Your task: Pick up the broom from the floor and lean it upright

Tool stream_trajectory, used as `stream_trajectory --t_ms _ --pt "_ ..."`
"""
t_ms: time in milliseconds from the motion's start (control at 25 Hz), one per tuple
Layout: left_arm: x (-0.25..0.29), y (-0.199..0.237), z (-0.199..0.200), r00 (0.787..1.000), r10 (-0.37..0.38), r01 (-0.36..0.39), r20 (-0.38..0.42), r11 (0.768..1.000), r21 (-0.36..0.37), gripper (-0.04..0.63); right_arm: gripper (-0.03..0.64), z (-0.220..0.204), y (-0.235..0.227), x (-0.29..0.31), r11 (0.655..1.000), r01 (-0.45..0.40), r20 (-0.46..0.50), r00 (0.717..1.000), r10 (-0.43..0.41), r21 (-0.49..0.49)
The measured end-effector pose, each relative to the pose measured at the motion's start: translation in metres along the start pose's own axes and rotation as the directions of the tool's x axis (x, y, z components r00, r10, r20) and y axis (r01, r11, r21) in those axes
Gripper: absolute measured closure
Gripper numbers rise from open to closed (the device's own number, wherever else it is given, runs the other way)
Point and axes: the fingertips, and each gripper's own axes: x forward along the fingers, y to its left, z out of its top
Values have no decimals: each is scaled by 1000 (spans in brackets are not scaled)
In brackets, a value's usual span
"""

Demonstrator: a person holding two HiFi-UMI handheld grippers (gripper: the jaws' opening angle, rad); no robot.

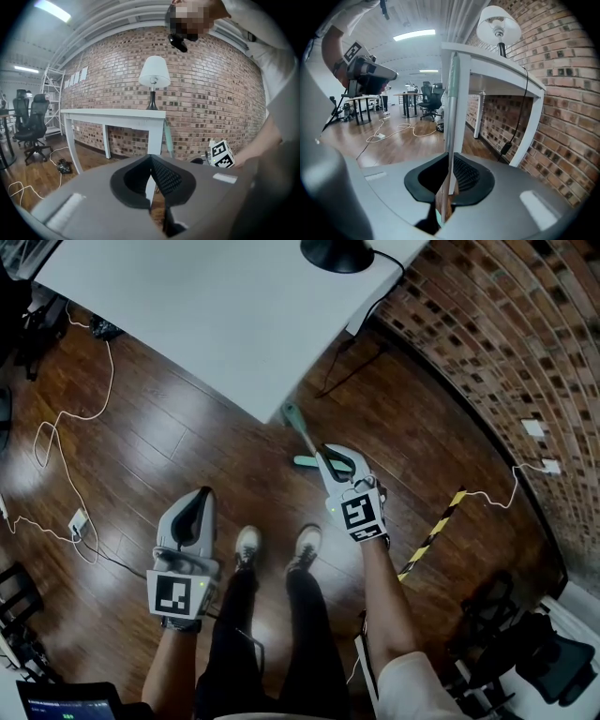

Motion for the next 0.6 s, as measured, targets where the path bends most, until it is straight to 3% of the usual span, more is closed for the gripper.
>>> stream_trajectory --t_ms 80,440,600 --pt "-1 -1 4 1000 -3 3 14 1000 1 594 600 2 -2 -10 1000 25 2 1000 -25 8" --pt "-7 -3 45 997 -18 18 75 1000 6 594 604 45 -12 -61 991 131 34 991 -132 27" --pt "-13 -4 65 996 -36 34 84 999 32 594 604 75 -24 -97 976 201 84 974 -208 84"
